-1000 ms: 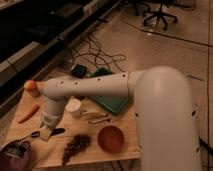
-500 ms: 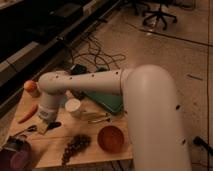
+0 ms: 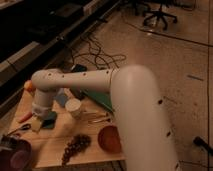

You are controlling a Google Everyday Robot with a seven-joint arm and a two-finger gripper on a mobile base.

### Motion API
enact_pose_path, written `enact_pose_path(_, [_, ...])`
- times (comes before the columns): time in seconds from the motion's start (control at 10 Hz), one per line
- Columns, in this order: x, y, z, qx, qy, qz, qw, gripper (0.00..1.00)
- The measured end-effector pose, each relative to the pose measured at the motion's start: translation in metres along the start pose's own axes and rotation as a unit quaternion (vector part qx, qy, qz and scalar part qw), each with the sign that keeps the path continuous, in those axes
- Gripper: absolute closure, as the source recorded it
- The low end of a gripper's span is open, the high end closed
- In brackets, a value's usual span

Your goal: Wipe purple bowl with brush

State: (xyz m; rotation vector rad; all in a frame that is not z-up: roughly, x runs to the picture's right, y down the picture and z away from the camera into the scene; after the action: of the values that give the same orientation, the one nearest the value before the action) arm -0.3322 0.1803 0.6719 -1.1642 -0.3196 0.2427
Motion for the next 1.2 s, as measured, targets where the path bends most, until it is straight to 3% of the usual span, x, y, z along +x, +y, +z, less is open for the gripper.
enact_pose_path(0.6, [-0.01, 0.017, 0.016, -0.014, 0.007, -0.023, 0.9996, 1.0])
enact_pose_path(1.2, [0.031, 0.036, 0.022, -0.02, 0.004, 0.003, 0.9998, 1.0])
